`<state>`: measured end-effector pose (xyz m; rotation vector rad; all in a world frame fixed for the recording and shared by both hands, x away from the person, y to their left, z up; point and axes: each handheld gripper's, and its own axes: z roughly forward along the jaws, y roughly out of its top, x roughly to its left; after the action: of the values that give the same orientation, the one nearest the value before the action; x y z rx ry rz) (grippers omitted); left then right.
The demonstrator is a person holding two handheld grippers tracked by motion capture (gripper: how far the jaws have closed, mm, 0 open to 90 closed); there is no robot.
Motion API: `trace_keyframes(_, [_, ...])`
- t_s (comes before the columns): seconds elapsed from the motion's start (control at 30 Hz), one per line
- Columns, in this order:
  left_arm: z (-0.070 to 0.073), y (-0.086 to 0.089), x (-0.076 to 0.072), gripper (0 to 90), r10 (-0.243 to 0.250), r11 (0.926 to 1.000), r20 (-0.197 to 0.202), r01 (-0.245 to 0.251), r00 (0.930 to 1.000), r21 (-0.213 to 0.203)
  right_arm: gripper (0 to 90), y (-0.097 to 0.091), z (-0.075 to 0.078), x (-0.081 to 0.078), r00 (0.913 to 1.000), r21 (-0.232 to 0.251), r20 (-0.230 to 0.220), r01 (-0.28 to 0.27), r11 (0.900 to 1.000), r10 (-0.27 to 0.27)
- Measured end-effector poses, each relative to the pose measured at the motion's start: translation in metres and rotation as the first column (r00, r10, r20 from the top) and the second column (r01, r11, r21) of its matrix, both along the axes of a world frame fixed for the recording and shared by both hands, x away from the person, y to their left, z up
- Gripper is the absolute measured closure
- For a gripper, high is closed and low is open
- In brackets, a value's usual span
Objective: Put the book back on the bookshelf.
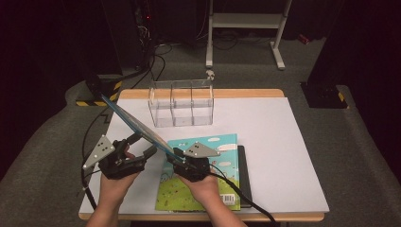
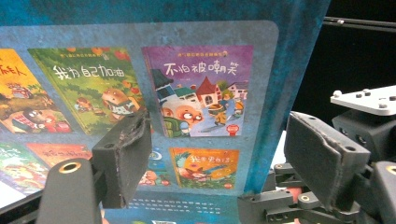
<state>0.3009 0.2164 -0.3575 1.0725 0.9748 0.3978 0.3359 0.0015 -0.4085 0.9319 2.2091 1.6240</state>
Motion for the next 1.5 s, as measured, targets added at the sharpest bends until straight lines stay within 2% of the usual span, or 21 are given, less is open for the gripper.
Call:
trace_keyframes(0.07, [0.000,-0.001,0.000,23.6,0.006,1.0000,-0.004,-0.006,1.0000,-0.001,67.2,0.001,0.001,-0.001,0.9995,-0.024,0.030,0.001,0.9997,0.000])
trace_keyframes(0.1, [0.000,-0.001,0.000,23.4,0.006,1.0000,-0.004,-0.006,1.0000,-0.001,67.2,0.001,0.001,-0.001,0.9995,-0.024,0.030,0.001,0.9997,0.000])
trace_keyframes(0.13, [0.000,-0.004,0.002,24.5,0.021,0.9997,-0.009,-0.021,0.9997,0.009,70.4,0.003,0.002,-0.004,0.9972,-0.070,0.075,0.008,0.9975,-0.003])
trace_keyframes(0.2, [-0.001,-0.004,0.004,23.6,0.019,0.9996,-0.023,-0.019,0.9995,0.023,71.0,0.004,0.003,-0.004,0.9956,-0.092,0.094,0.007,0.9958,0.001])
trace_keyframes(0.33, [-0.002,-0.009,0.007,20.2,0.038,0.9992,-0.051,-0.038,0.9980,-0.013,70.5,0.004,0.003,-0.003,0.9964,-0.080,0.084,0.000,0.9968,0.006])
trace_keyframes(0.5, [-0.003,-0.011,0.007,17.8,0.049,0.9986,-0.057,-0.050,0.9972,-0.017,70.0,0.006,0.003,-0.005,0.9975,-0.072,0.067,-0.016,0.9973,0.021])
trace_keyframes(0.63, [-0.004,-0.012,0.007,17.6,0.072,0.9974,-0.046,-0.072,0.9964,-0.005,69.6,0.008,0.001,-0.007,0.9978,-0.059,0.055,-0.035,0.9976,0.038])
trace_keyframes(0.77, [-0.004,-0.013,0.007,19.4,0.092,0.9957,-0.039,-0.092,0.9950,-0.013,69.9,0.014,0.000,-0.010,0.9970,-0.057,0.049,-0.058,0.9967,0.061])
trace_keyframes(0.93, [-0.008,-0.014,0.010,22.7,0.099,0.9950,-0.043,-0.098,0.9942,0.021,69.9,0.024,-0.001,-0.014,0.9935,-0.061,0.037,-0.105,0.9925,0.108])
trace_keyframes(1.0, [-0.009,-0.014,0.010,26.1,0.104,0.9942,-0.045,-0.103,0.9935,0.032,69.7,0.026,-0.002,-0.015,0.9928,-0.063,0.036,-0.112,0.9917,0.114])
trace_keyframes(1.1, [-0.011,-0.014,0.011,25.8,0.108,0.9936,-0.048,-0.106,0.9930,0.038,68.9,0.026,-0.003,-0.014,0.9920,-0.058,0.031,-0.120,0.9911,0.122])
trace_keyframes(1.17, [-0.011,-0.015,0.010,26.2,0.116,0.9922,-0.033,-0.115,0.9927,0.049,67.7,0.026,-0.003,-0.014,0.9922,-0.050,0.025,-0.121,0.9914,0.122])
trace_keyframes(1.3, [-0.011,-0.015,0.008,27.0,0.123,0.9902,-0.024,-0.121,0.9921,0.070,52.8,0.016,-0.003,-0.016,0.9921,-0.023,-0.016,-0.125,0.9919,0.124])
trace_keyframes(1.4, [-0.011,-0.014,0.008,27.1,0.124,0.9890,-0.015,-0.123,0.9921,0.083,47.0,-0.005,0.002,-0.017,0.9962,-0.023,-0.026,-0.084,0.9962,0.083])
trace_keyframes(1.43, [-0.011,-0.014,0.008,27.2,0.124,0.9890,-0.015,-0.123,0.9921,0.083,47.0,-0.005,0.002,-0.017,0.9962,-0.023,-0.026,-0.084,0.9962,0.083])
trace_keyframes(1.47, [-0.011,-0.014,0.007,27.2,0.127,0.9882,-0.010,-0.126,0.9918,0.088,44.2,-0.029,0.009,-0.015,0.9993,-0.029,-0.015,-0.034,0.9990,0.033])
trace_keyframes(1.5, [-0.011,-0.014,0.007,27.0,0.127,0.9882,-0.010,-0.126,0.9918,0.088,44.2,-0.029,0.009,-0.015,0.9993,-0.029,-0.015,-0.034,0.9990,0.033])
